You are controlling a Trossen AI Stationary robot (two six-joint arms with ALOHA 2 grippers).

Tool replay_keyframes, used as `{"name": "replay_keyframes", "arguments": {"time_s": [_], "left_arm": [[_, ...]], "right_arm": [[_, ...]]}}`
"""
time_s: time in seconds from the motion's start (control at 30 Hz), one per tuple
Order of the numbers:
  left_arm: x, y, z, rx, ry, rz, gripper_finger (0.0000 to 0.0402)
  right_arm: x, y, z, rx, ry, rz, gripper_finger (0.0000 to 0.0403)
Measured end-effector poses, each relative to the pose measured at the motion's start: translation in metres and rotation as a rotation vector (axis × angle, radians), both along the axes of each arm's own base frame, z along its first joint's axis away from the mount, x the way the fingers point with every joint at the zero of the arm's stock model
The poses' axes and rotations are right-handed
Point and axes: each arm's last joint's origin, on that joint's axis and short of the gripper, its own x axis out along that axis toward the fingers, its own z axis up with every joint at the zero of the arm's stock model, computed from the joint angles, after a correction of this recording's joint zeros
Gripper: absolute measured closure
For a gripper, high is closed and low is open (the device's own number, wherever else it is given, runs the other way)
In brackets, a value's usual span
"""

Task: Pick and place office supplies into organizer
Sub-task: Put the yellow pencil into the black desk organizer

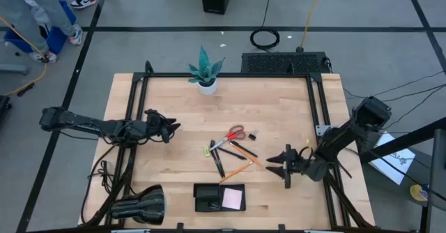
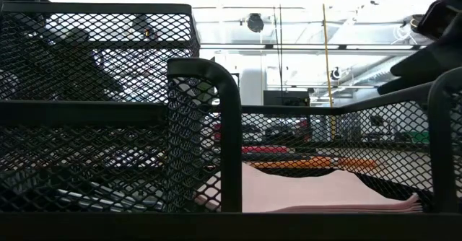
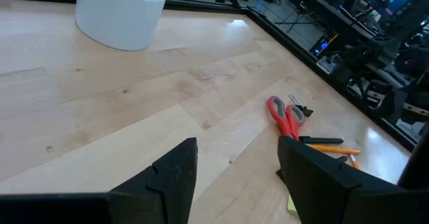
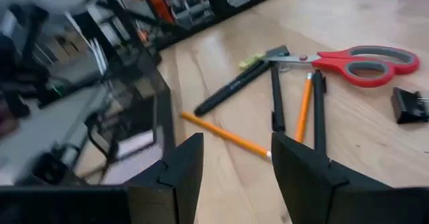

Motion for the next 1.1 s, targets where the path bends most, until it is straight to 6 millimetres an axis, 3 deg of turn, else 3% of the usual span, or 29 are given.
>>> {"name": "replay_keyframes", "arguments": {"time_s": [0.13, 0.33, 0.47, 0.73, 0.97, 1.1], "left_arm": [[0.000, 0.000, 0.000, 0.001, 0.000, 0.001, 0.0190], [0.000, 0.000, 0.000, -0.002, 0.000, -0.006, 0.0190], [0.000, 0.000, 0.000, -0.003, 0.000, -0.006, 0.0190], [0.000, 0.000, 0.000, -0.005, 0.000, -0.008, 0.0190], [0.000, -0.001, 0.000, -0.013, 0.000, -0.022, 0.0190], [0.000, -0.001, 0.000, -0.013, -0.001, -0.022, 0.0190]], "right_arm": [[0.008, -0.003, 0.005, 0.050, -0.076, -0.036, 0.0238], [0.017, -0.013, 0.002, -0.007, -0.033, -0.066, 0.0238], [0.024, -0.005, -0.002, -0.108, 0.075, -0.129, 0.0239], [0.036, 0.020, 0.010, -0.305, 0.203, -0.222, 0.0239], [0.028, 0.027, -0.016, -0.332, 0.182, -0.302, 0.0239], [0.036, 0.032, -0.028, -0.313, 0.225, -0.288, 0.0239]]}}
